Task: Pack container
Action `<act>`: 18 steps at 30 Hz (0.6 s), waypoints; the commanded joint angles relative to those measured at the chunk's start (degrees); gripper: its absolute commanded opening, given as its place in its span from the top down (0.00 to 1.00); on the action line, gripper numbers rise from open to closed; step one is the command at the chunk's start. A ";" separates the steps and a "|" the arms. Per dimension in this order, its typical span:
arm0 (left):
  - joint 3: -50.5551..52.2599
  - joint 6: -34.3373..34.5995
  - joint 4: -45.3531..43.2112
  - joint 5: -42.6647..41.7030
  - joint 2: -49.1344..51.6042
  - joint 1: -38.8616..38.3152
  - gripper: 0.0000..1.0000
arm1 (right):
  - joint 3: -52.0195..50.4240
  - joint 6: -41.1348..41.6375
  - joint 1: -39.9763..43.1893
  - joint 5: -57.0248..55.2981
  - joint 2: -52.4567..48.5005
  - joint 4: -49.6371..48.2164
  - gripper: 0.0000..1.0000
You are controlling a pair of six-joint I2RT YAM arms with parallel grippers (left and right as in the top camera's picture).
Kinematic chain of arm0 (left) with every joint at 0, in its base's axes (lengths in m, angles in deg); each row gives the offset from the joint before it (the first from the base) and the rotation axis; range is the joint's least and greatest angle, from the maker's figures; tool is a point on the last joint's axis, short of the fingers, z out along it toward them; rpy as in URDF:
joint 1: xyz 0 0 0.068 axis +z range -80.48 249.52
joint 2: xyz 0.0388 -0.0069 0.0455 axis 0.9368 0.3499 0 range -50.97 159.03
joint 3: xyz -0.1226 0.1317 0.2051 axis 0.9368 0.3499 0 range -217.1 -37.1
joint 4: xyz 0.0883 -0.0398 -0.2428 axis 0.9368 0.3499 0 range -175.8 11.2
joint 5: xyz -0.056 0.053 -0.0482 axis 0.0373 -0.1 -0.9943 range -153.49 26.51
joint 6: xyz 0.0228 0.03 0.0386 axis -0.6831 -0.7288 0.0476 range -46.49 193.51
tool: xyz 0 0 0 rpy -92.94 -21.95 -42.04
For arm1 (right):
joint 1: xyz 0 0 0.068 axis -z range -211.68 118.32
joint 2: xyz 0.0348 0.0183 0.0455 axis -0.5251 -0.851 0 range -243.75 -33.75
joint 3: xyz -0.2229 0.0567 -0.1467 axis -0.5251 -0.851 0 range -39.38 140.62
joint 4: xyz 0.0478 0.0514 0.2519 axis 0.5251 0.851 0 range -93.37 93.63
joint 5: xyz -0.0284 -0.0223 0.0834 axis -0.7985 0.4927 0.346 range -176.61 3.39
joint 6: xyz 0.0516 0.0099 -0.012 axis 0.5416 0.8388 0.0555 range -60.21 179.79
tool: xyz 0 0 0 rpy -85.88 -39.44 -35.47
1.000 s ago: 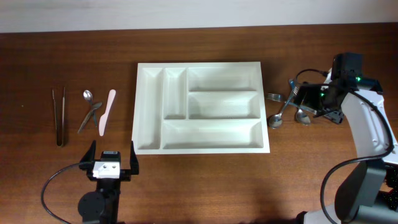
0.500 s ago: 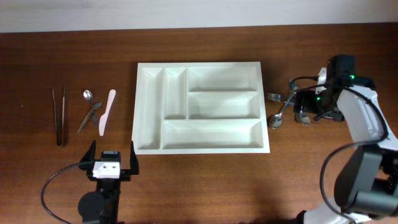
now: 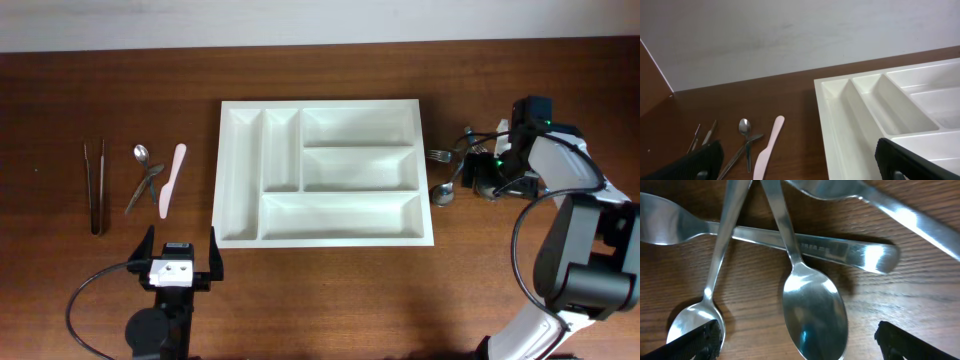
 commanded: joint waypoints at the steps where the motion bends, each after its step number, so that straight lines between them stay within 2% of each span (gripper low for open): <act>1: 0.24 -0.55 0.15 -0.83 -0.48 0.31 0.01 | 0.11 0.26 0.11 1.66 -1.60 -0.28 0.04; 9: 0.24 -0.55 0.15 -0.85 -0.48 0.31 0.01 | 0.11 0.26 0.11 2.71 -3.26 -0.55 0.09; 18: 0.24 -0.55 0.15 -0.83 -0.48 0.31 0.01 | 0.11 0.26 0.17 2.71 -3.26 -1.33 0.24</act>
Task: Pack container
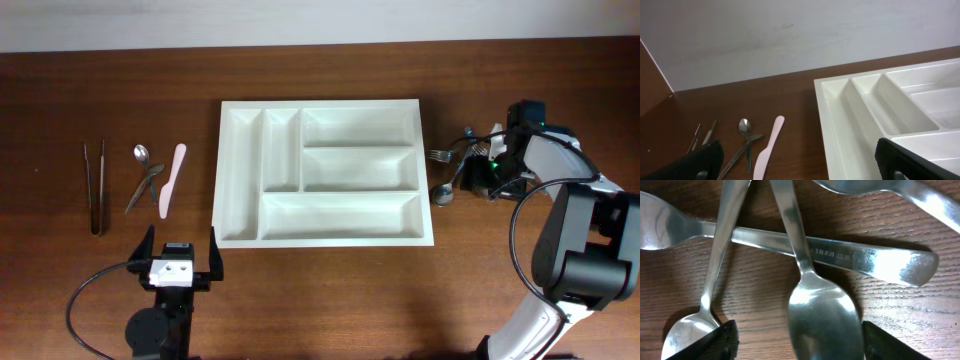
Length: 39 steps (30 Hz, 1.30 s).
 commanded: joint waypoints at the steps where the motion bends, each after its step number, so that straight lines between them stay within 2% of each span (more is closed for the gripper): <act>1: 0.24 -0.55 0.15 -0.83 -0.48 0.31 0.01 | 0.11 0.24 0.17 0.50 -0.72 -0.31 0.27; 8: 0.24 -0.52 0.15 -0.83 -0.48 0.31 0.01 | 0.11 0.24 0.17 0.28 -0.72 -0.31 0.44; 12: 0.24 -0.55 0.15 -0.83 -0.48 0.31 0.01 | 0.11 0.24 0.17 0.28 -0.72 -0.28 0.58; 18: 0.24 -0.55 0.15 -0.83 -0.48 0.31 0.01 | 0.11 0.24 0.17 0.28 -0.72 -0.26 0.66; 24: 0.24 -0.55 0.15 -0.83 -0.48 0.31 0.01 | 0.11 0.24 0.17 0.28 -0.72 -0.24 0.82; 30: 0.24 -0.55 0.15 -0.83 -0.48 0.31 0.01 | 0.11 0.24 0.17 0.09 -0.72 -0.28 0.80; 32: 0.24 -0.52 0.15 -0.85 -0.48 0.31 0.01 | 0.11 0.24 0.17 0.09 -0.72 -0.31 0.70; 34: 0.24 -0.55 0.15 -0.83 -0.48 0.31 0.01 | 0.11 0.24 0.17 0.11 -0.72 -0.52 0.49; 35: 0.24 -0.55 0.15 -0.83 -0.48 0.31 0.01 | 0.11 0.22 0.17 0.11 -0.72 -0.94 0.43; 37: 0.24 -0.55 0.15 -0.83 -0.48 0.31 0.01 | 0.13 -0.04 0.17 0.17 -0.72 -1.92 0.37; 39: 0.24 -0.55 0.15 -0.83 -0.48 0.31 0.01 | 0.13 -1.55 0.11 0.79 -0.72 -3.08 0.36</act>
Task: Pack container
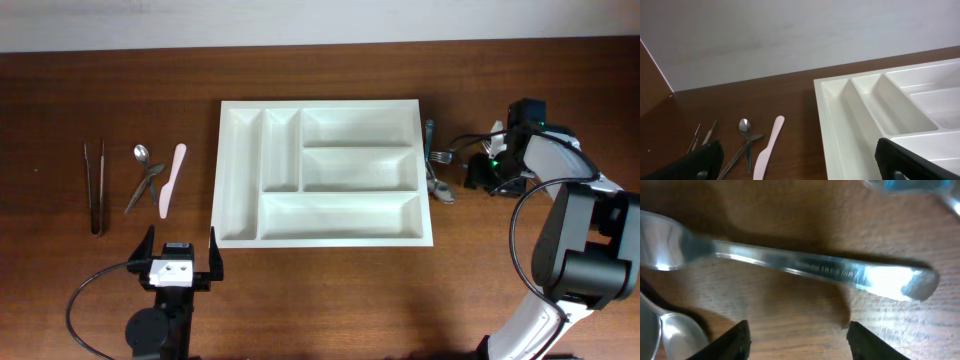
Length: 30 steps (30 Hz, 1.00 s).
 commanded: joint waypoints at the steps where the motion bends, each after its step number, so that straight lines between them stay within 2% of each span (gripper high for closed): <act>1: 0.24 -0.55 0.15 -0.83 -0.48 0.31 0.01 | 0.02 -1.97 -0.04 0.52 -0.52 -1.36 0.34; 7: 0.24 -0.55 0.15 -0.83 -0.48 0.31 0.01 | 0.11 -5.68 -0.26 -2.10 -0.52 -5.05 0.27; 10: 0.24 -0.55 0.15 -0.83 -0.48 0.31 0.01 | 0.13 -6.67 -0.28 -3.56 -0.52 -8.20 0.14; 14: 0.24 -0.55 0.15 -0.83 -0.48 0.31 0.01 | 0.15 -10.40 -1.22 -2.93 -0.52 -11.02 0.05; 23: 0.24 -0.55 0.15 -0.83 -0.48 0.31 0.01 | 0.24 -17.31 -8.20 -2.99 -0.55 -16.00 0.01; 30: 0.24 -0.55 0.15 -0.83 -0.48 0.31 0.01 | 0.22 -17.64 -9.33 -4.70 -0.83 -17.05 0.02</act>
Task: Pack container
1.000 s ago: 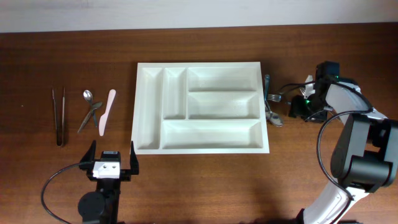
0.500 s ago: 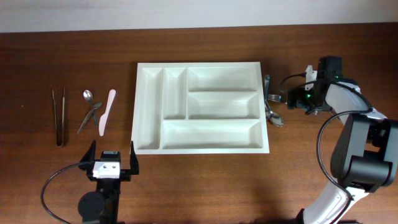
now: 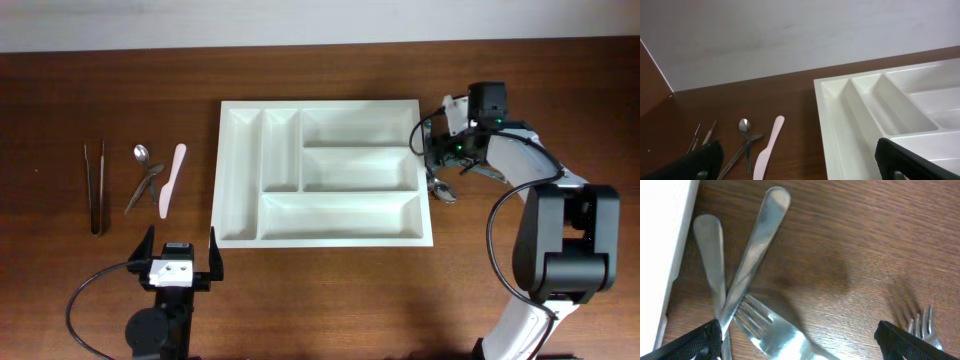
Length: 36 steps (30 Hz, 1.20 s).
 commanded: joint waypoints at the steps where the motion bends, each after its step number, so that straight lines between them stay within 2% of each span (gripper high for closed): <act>1: 0.24 -0.52 0.15 -0.83 -0.48 0.31 0.01 | 0.22 -1.07 0.90 -1.60 -0.98 0.90 0.02; 24: 0.24 -0.50 0.15 -0.83 -0.48 0.31 0.01 | 0.22 -0.61 1.95 0.61 -4.61 5.14 0.10; 27: 0.24 -0.52 0.15 -0.83 -0.48 0.31 0.01 | 0.22 -0.17 1.97 0.61 -4.61 5.14 0.16; 34: 0.24 -0.52 0.15 -0.83 -0.48 0.31 0.01 | 0.22 -0.17 1.97 0.61 -4.61 5.16 0.39; 36: 0.24 -0.52 0.15 -0.83 -0.48 0.31 0.01 | 0.22 -0.17 1.95 0.61 -4.61 5.14 0.42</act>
